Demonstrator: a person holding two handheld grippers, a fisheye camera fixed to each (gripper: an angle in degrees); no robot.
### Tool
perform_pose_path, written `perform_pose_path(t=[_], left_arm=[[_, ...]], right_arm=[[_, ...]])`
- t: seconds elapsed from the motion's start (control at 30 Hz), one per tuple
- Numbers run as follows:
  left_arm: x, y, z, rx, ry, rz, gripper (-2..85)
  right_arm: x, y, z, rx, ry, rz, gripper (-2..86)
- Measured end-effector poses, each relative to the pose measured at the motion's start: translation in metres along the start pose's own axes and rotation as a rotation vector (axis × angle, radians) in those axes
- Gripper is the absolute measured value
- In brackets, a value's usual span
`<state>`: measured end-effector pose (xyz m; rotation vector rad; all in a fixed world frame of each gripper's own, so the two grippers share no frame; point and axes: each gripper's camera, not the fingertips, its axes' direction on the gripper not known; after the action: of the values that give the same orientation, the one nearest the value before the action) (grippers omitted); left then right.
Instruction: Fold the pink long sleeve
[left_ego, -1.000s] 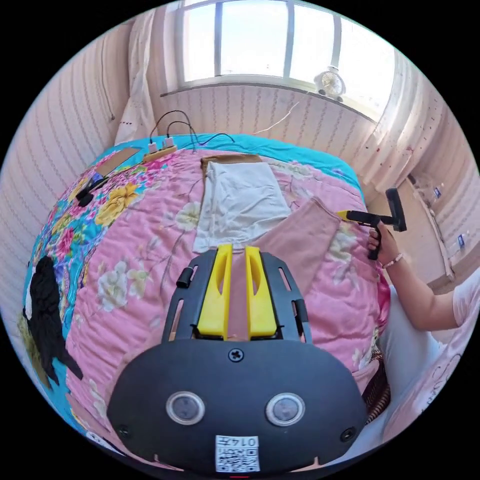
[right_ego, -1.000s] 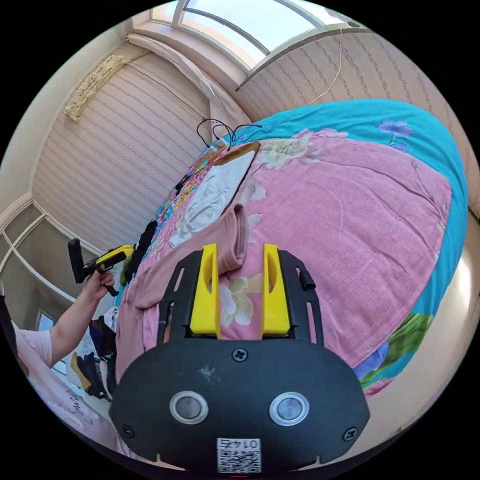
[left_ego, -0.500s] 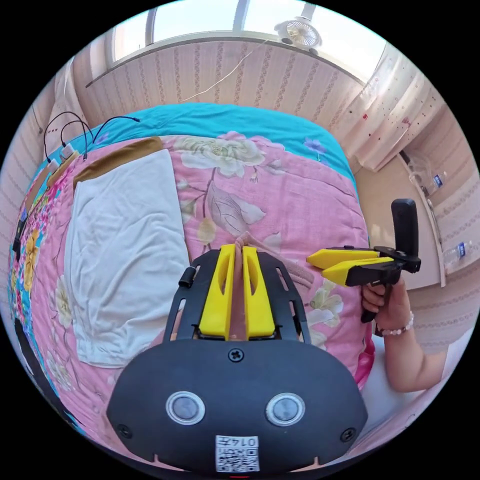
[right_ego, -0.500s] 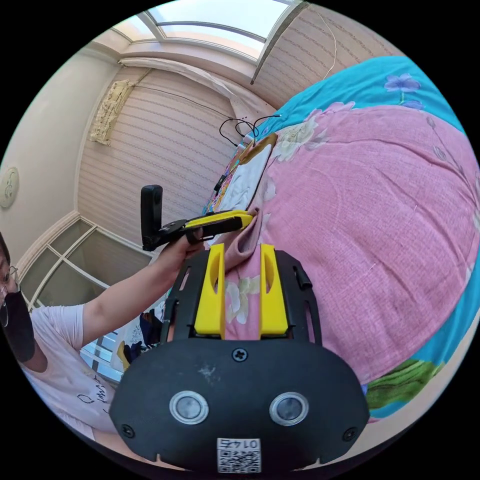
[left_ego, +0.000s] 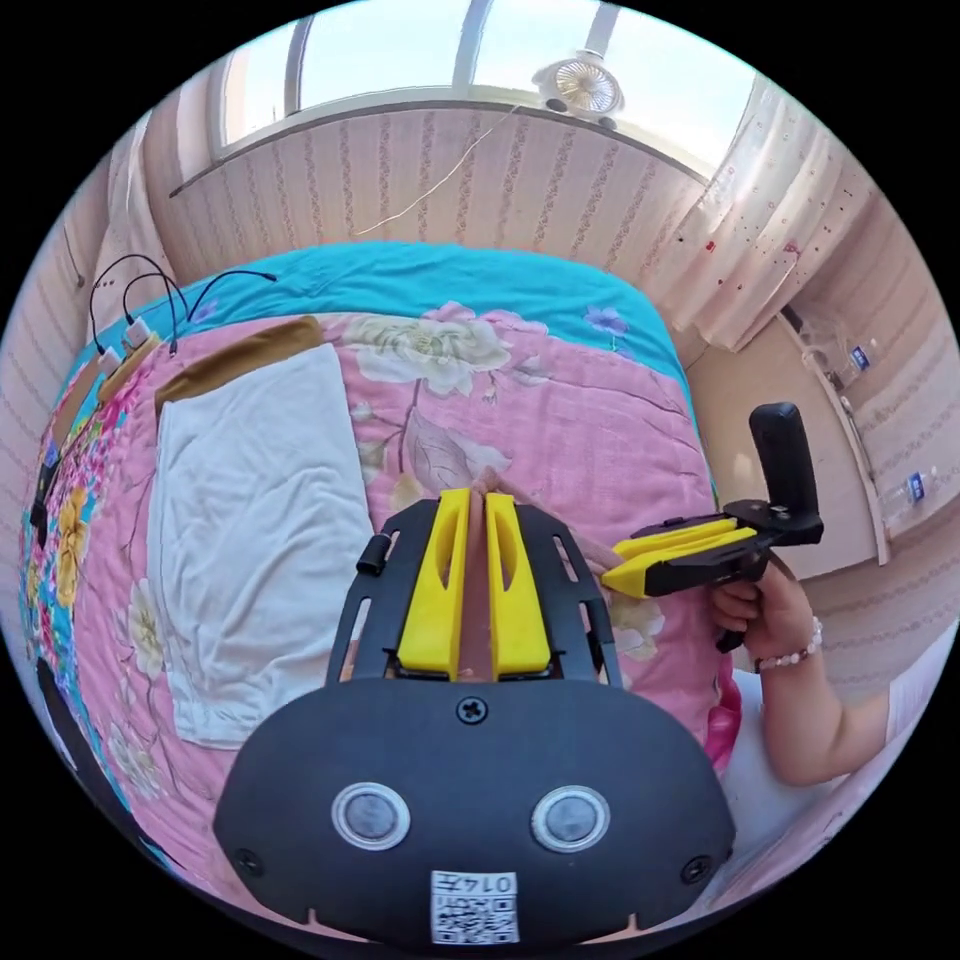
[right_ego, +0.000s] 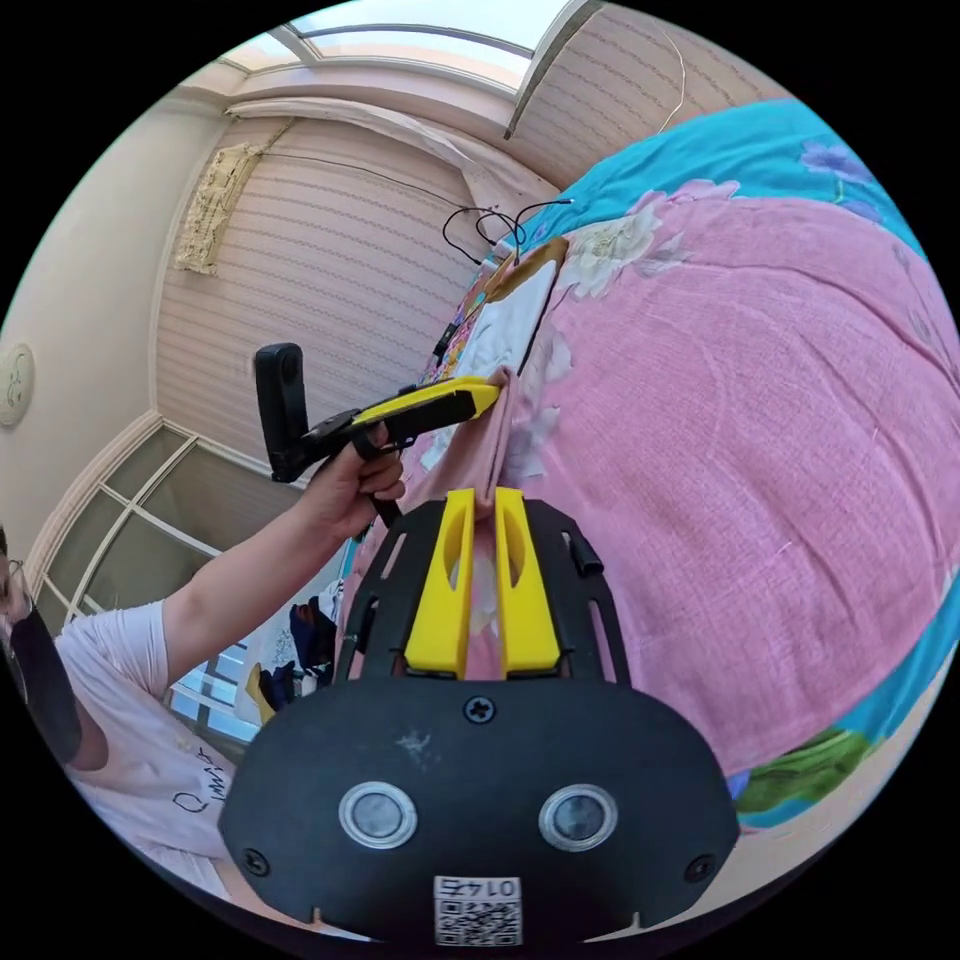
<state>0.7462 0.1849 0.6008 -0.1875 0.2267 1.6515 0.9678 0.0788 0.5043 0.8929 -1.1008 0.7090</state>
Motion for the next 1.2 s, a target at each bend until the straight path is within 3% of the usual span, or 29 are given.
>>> perform_pose_path(t=[0.1, 0.17, 0.33, 0.53, 0.63, 0.73, 0.83, 0.9, 1.0, 1.2], left_arm=[[0.02, 0.011, 0.024, -0.089, -0.042, 0.039, 3.7], [0.025, 0.024, 0.028, -0.05, -0.07, 0.028, 3.9], [0.014, 0.041, 0.003, -0.111, -0.014, -0.025, 5.3], [-0.009, 0.145, -0.157, 0.095, -0.051, -0.128, 4.6], [0.008, 0.264, -0.242, 0.134, -0.161, -0.164, 3.9], [0.044, 0.416, -0.3, 0.038, -0.311, -0.318, 3.5], [0.095, 0.582, -0.346, -0.017, -0.414, -0.612, 2.4], [0.142, 0.705, -0.375, -0.032, -0.455, -0.879, 1.2], [0.196, 0.821, -0.399, 0.0, -0.518, -1.105, -0.1], [0.216, 0.956, -0.406, 0.203, -0.508, -1.277, -0.6]], right_arm=[[0.006, 0.004, 0.012, -0.071, 0.05, 0.032, 2.8], [0.012, 0.007, 0.022, -0.068, 0.041, 0.06, 2.6], [0.012, 0.012, 0.051, -0.085, 0.051, 0.076, 2.4], [0.003, 0.027, 0.083, -0.081, 0.043, 0.063, 2.8], [-0.015, 0.04, 0.086, 0.023, 0.143, 0.055, 2.8], [-0.046, 0.056, 0.098, 0.12, 0.106, -0.043, 2.7], [-0.093, 0.07, 0.139, 0.076, 0.1, -0.174, 2.5], [-0.14, 0.085, 0.196, -0.043, 0.122, -0.29, 2.5], [-0.208, 0.12, 0.3, -0.299, 0.077, -0.452, 2.7], [-0.356, 0.236, 0.534, -0.754, 0.018, -0.786, 3.5]])
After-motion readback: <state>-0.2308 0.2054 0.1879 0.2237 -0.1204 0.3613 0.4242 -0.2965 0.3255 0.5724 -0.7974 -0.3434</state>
